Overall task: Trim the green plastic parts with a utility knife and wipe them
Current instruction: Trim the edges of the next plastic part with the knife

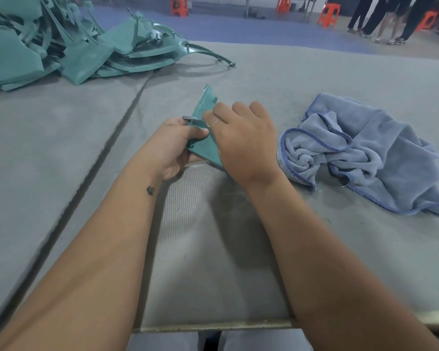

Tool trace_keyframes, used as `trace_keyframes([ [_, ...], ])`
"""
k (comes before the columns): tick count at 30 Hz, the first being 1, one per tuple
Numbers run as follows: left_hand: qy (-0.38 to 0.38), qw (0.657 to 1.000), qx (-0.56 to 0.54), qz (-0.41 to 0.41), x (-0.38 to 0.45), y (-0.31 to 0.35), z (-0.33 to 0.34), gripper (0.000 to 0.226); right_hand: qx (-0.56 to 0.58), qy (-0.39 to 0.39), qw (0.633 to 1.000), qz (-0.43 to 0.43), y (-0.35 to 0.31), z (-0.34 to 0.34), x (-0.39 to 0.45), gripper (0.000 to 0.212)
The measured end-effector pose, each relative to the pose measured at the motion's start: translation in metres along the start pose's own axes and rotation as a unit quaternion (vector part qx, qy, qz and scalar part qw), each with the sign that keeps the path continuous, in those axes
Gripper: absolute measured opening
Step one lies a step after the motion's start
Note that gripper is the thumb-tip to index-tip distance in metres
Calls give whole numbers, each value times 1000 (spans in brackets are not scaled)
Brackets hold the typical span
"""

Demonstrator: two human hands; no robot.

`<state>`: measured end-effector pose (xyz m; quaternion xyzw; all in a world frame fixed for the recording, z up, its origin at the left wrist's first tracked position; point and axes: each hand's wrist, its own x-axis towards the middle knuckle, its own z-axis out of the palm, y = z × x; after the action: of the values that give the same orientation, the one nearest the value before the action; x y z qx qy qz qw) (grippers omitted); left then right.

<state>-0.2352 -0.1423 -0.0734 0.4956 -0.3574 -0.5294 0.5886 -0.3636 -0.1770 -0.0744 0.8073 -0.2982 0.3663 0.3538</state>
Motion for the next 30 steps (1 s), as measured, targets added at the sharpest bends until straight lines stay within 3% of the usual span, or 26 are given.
trace_keyframes([
  [18, -4, 998, -43, -37, 0, -1, -14, 20, -70, 31, 993, -92, -4, 15, 11, 19],
  [23, 4, 999, -37, -32, 3, -3, -14, 17, -54, -18, 994, -95, -4, 15, 12, 13],
  [25, 18, 999, -34, -23, 4, -3, -12, 14, -23, -48, 998, -38, -4, 14, 11, 13],
  [27, 45, 999, -26, 6, 6, -3, -9, 11, 78, -100, 990, 57, -3, 16, 10, 19],
  [29, 95, 994, -17, 54, 8, -2, -10, 12, 189, -165, 954, 167, 0, 19, 8, 24],
  [30, 131, 988, -20, 77, 9, -2, -11, 14, 228, -160, 937, 213, 2, 20, 7, 25],
])
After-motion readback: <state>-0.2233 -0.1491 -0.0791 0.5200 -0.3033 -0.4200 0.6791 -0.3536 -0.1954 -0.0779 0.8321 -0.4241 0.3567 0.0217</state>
